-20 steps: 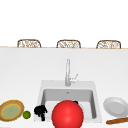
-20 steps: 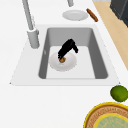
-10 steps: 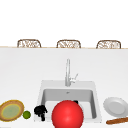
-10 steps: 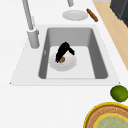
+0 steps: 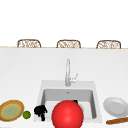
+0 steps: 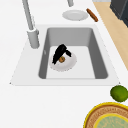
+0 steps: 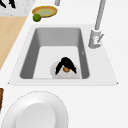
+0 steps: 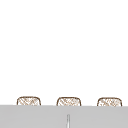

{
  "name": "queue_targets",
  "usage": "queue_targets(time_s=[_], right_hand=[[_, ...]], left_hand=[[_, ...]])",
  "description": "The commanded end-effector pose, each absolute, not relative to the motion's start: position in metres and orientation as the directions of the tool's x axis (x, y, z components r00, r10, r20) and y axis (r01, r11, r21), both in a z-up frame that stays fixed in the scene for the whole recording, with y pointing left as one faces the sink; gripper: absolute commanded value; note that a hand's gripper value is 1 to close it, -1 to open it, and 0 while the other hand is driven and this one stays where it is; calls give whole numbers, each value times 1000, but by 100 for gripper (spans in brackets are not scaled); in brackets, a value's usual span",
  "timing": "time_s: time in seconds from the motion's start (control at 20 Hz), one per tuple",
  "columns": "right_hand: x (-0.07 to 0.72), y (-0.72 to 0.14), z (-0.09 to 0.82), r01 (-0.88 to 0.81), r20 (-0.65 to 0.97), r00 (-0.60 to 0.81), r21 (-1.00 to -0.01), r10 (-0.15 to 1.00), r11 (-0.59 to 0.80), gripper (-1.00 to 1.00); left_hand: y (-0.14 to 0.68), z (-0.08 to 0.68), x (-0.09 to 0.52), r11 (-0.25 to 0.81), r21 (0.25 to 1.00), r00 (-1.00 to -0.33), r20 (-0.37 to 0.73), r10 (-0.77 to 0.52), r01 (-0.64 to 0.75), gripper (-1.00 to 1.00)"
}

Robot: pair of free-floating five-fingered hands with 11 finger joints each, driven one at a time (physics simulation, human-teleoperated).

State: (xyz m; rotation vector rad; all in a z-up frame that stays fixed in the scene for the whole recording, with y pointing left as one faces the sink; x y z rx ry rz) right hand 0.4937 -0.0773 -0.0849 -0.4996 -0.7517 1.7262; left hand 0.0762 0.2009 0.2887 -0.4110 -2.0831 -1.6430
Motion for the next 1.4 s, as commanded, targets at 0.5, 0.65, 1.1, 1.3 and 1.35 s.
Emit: queue_targets(time_s=[0.5, 0.65, 1.1, 1.3, 1.35], right_hand=[[480, -43, -85, -645, -70, -280, -725, 957, -242, 100], [491, -35, -86, -619, -111, -250, -746, 962, -247, 100], [501, -43, -72, -514, -118, -200, -833, 973, -207, 100], [499, -51, -42, -500, -67, -168, -854, 984, -143, 100], [496, -53, -37, -506, -54, -168, -852, 984, -133, 100]], left_hand=[[201, 289, 76, 245, 833, -853, 520, -45, 495, 0], [201, 289, 76, 245, 833, -853, 520, -45, 495, 0], [201, 289, 76, 245, 833, -853, 520, -45, 495, 0], [201, 289, 76, 245, 833, -853, 520, -45, 495, 0], [201, 289, 76, 245, 833, -853, 520, -45, 495, 0]])
